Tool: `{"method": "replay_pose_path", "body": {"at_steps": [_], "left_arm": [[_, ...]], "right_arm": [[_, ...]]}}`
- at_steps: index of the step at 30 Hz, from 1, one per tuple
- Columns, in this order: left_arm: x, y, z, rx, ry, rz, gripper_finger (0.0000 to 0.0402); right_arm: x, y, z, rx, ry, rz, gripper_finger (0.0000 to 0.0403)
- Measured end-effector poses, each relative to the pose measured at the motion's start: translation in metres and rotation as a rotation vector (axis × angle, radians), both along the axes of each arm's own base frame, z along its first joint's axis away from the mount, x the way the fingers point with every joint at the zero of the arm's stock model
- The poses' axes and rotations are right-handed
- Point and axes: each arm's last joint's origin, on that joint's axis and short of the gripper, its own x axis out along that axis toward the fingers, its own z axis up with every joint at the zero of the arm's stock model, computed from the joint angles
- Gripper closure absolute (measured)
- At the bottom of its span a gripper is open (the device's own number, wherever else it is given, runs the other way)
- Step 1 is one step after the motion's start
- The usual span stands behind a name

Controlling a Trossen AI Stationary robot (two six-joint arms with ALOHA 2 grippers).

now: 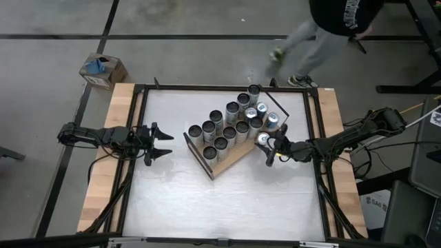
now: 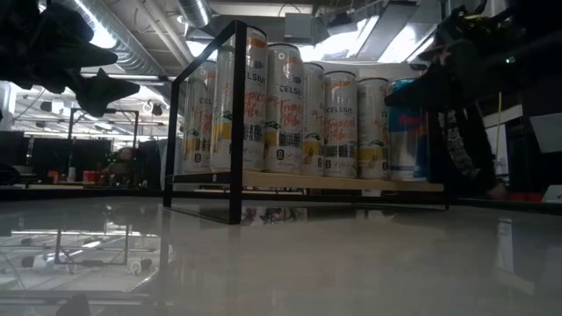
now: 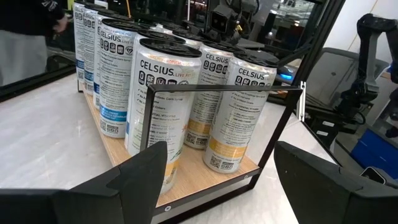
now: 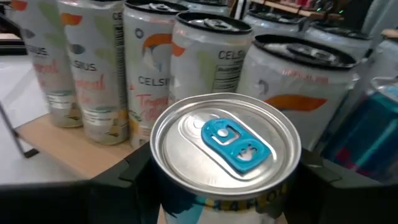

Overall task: Place canned beverage on shelf
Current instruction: Put the blue soda can on the shelf

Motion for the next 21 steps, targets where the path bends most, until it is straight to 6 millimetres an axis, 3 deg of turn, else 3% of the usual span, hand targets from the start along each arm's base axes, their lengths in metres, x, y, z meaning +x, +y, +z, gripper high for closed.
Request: {"method": "replay_pose_path", "body": {"at_steps": [12,21], "left_arm": [[0.0,0.0,0.0,0.0,0.0,0.0,0.0112],[0.0,0.0,0.0,0.0,0.0,0.0,0.0112]], "right_arm": [[-0.002,-0.004,-0.001,-0.044,0.011,-0.116,0.0168],[0.004,-0.029,0.0,0.006,0.008,-0.106,0.0168]]}}
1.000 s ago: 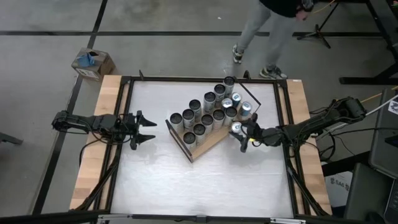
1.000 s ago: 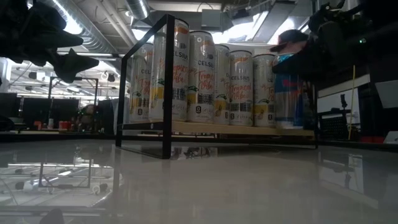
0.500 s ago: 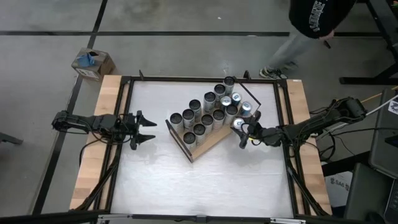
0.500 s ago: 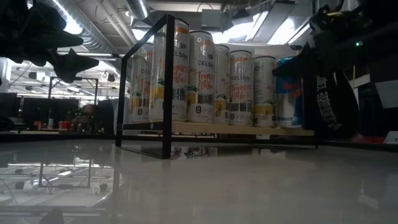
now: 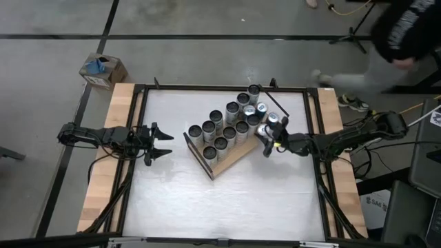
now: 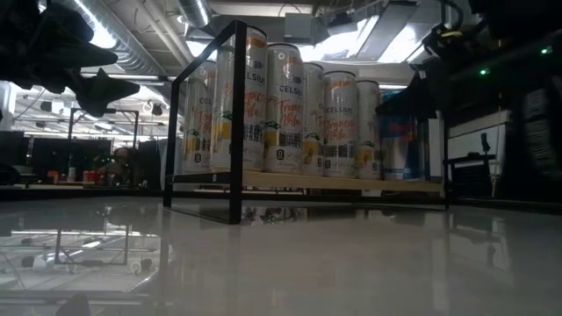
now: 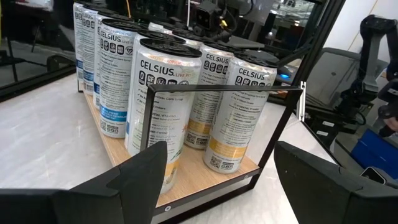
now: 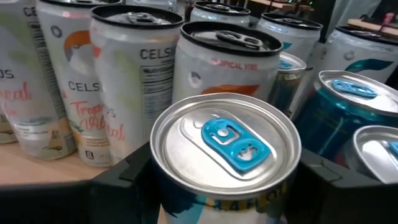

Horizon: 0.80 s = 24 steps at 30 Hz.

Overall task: Place canned beverage on shelf
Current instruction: Put the blue soda can on the shelf

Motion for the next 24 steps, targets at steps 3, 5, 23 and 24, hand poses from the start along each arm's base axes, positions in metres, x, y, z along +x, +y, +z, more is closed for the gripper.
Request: {"method": "replay_pose_path", "body": {"at_steps": [3,5,23,24], "left_arm": [[0.0001,0.0,-0.0002,0.0,0.001,0.0,0.0112],[0.0001,0.0,-0.0002,0.0,0.001,0.0,0.0112],[0.0,0.0,-0.0001,0.0,0.0,0.0,0.0112],[0.0001,0.0,-0.0002,0.0,0.001,0.0,0.0112]], "right_arm": [[0.0009,-0.0051,0.0005,0.011,-0.006,0.004,0.0168],[0.0011,-0.0069,0.0005,0.014,-0.007,0.005,0.0168],[0.0008,-0.0077,0.0005,0.008,-0.006,-0.017,0.0168],[0.0008,-0.0077,0.0005,0.008,-0.006,-0.017,0.0168]]}}
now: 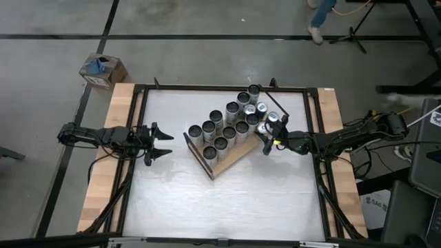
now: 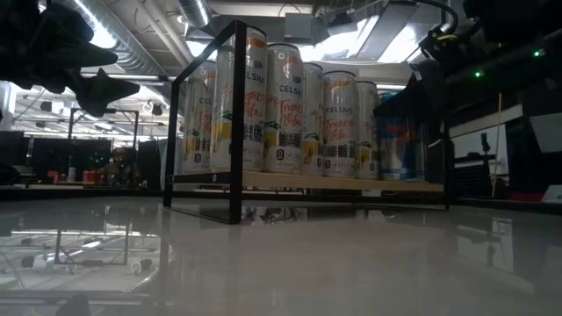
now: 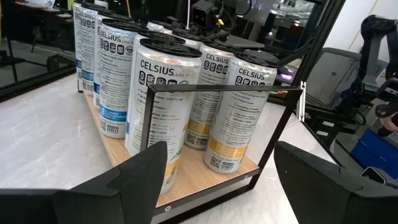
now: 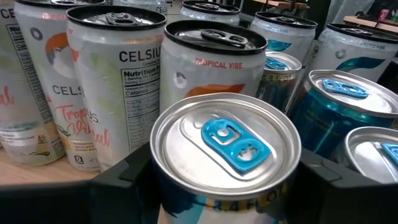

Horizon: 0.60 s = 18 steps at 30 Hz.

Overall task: Place canned beverage on shelf
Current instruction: Put the blue soda can on the shelf

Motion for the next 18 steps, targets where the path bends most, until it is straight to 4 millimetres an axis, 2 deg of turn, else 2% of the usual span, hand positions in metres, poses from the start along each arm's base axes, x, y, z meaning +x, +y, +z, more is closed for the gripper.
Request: {"method": "replay_pose_path", "body": {"at_steps": [18], "left_arm": [[0.0,0.0,0.0001,0.0,-0.001,0.0,0.0112]], "right_arm": [[0.0003,0.0005,0.0,0.005,-0.001,0.018,0.0168]]}}
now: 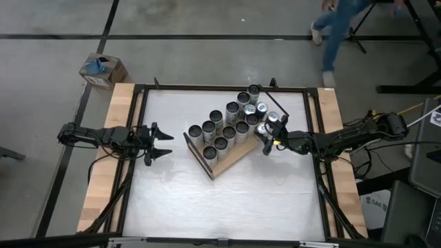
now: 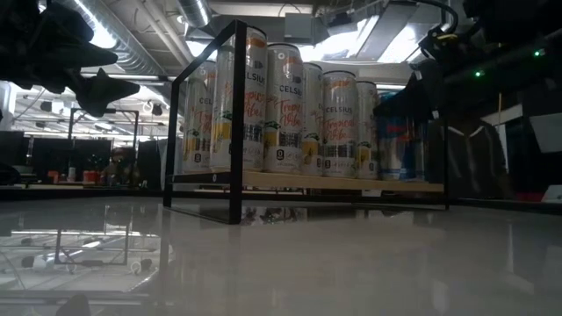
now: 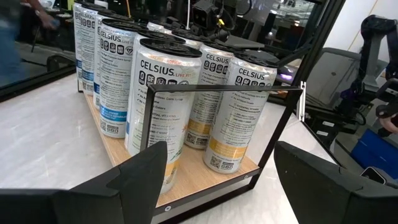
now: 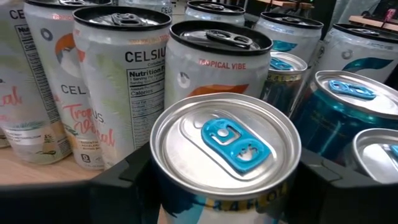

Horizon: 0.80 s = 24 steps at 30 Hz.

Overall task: Place canned beverage on shelf
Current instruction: Put the blue soda can on the shelf

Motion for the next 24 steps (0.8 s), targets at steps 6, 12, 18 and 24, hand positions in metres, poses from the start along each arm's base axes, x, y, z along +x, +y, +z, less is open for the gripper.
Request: {"method": "replay_pose_path", "body": {"at_steps": [6,12,18,24], "left_arm": [[0.0,0.0,0.0,0.0,0.0,0.0,0.0112],[0.0,0.0,0.0,0.0,0.0,0.0,0.0112],[0.0,0.0,0.0001,0.0,0.0,0.0,0.0112],[0.0,0.0,0.0,0.0,0.0,0.0,0.0112]], "right_arm": [[0.0,-0.0001,0.0,0.0,0.0,-0.001,0.0135],[0.0001,-0.0001,0.0002,-0.019,0.009,0.004,0.0087],[0.0001,0.0,0.0005,-0.02,0.006,0.005,0.0077],[0.0011,0.0004,0.0045,-0.026,-0.033,0.008,0.0077]]}}
